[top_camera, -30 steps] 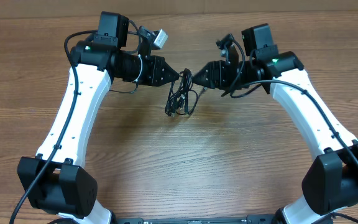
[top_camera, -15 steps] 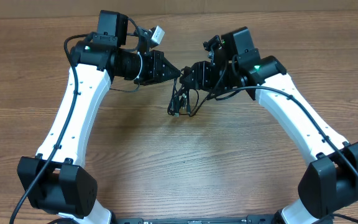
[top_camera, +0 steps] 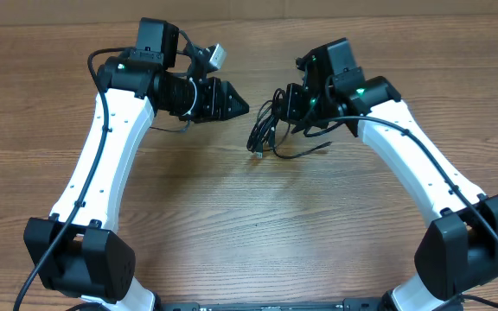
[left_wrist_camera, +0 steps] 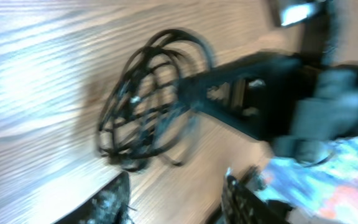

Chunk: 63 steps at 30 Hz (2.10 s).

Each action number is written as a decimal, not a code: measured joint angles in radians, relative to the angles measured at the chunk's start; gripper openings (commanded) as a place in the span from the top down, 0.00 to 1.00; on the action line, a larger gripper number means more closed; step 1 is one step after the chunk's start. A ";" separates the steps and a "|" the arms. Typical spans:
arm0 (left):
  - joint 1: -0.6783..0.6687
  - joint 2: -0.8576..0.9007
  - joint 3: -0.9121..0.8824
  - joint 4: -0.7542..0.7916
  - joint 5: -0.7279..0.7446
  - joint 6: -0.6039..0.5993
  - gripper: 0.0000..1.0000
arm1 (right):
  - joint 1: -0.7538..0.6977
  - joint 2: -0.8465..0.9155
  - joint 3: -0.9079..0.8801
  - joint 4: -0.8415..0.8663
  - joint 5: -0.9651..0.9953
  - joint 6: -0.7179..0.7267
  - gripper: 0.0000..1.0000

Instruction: Untangle cables

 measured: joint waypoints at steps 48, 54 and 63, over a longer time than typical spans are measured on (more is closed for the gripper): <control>-0.034 0.078 -0.035 -0.021 0.074 0.365 0.96 | -0.178 -0.039 -0.002 -0.380 0.338 0.120 0.96; -0.037 0.001 -0.036 -0.026 0.054 0.365 0.96 | -0.170 -0.039 -0.002 -0.353 0.358 0.069 0.96; 0.043 -0.113 -0.021 -0.011 0.035 0.357 0.96 | -0.164 -0.039 -0.002 -0.383 0.353 0.038 0.96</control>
